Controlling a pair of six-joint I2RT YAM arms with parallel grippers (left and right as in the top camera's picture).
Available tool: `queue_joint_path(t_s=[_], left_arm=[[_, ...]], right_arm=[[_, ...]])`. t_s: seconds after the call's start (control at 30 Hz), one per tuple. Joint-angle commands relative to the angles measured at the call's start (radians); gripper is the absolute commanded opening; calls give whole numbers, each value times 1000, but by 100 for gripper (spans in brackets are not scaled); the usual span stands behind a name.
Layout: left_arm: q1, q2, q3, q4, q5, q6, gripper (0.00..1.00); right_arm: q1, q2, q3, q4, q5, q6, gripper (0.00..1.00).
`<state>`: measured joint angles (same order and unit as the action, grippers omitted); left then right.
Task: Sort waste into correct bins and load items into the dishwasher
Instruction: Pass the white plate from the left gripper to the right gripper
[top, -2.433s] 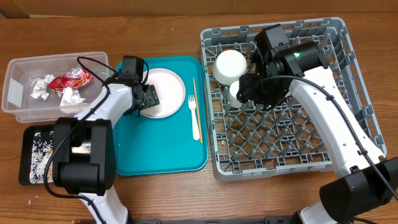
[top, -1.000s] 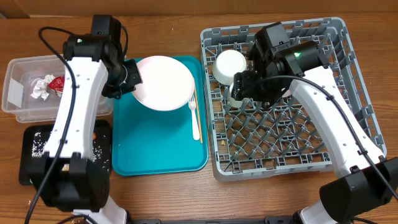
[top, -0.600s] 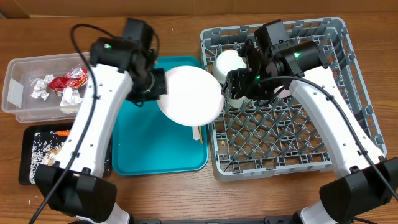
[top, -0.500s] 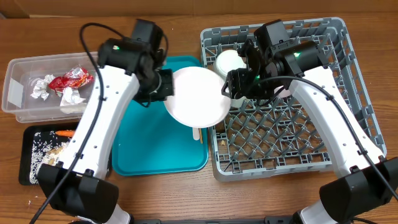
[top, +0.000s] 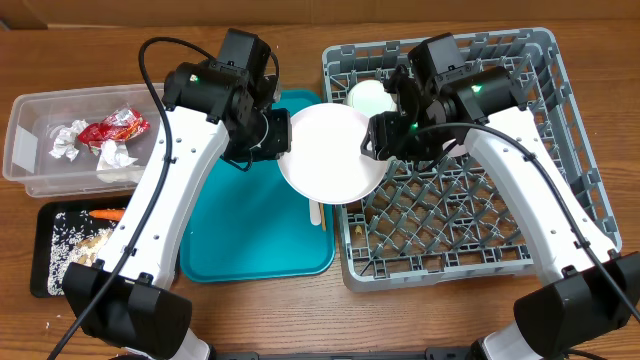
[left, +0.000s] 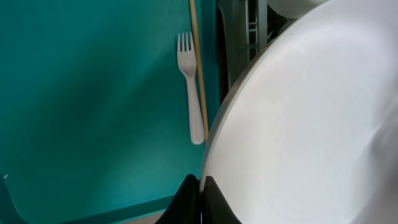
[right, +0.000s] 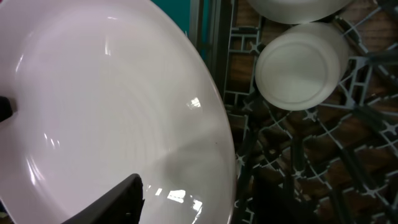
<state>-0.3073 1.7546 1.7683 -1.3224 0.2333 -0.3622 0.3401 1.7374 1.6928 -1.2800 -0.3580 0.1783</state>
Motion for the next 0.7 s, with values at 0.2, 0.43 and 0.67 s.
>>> queue_joint_path(t_s=[0.2,0.43,0.67], left_arm=[[0,-19,26,7,29,26,4],[0,-19,26,11,31,26,4],[0,-19,26,10,31,26,53]], right_arm=[[-1,-7,-19,34,5,0,4],[-1,-7,-19,39,9,0,4],[-1,-7,-19,50,113,4,4]])
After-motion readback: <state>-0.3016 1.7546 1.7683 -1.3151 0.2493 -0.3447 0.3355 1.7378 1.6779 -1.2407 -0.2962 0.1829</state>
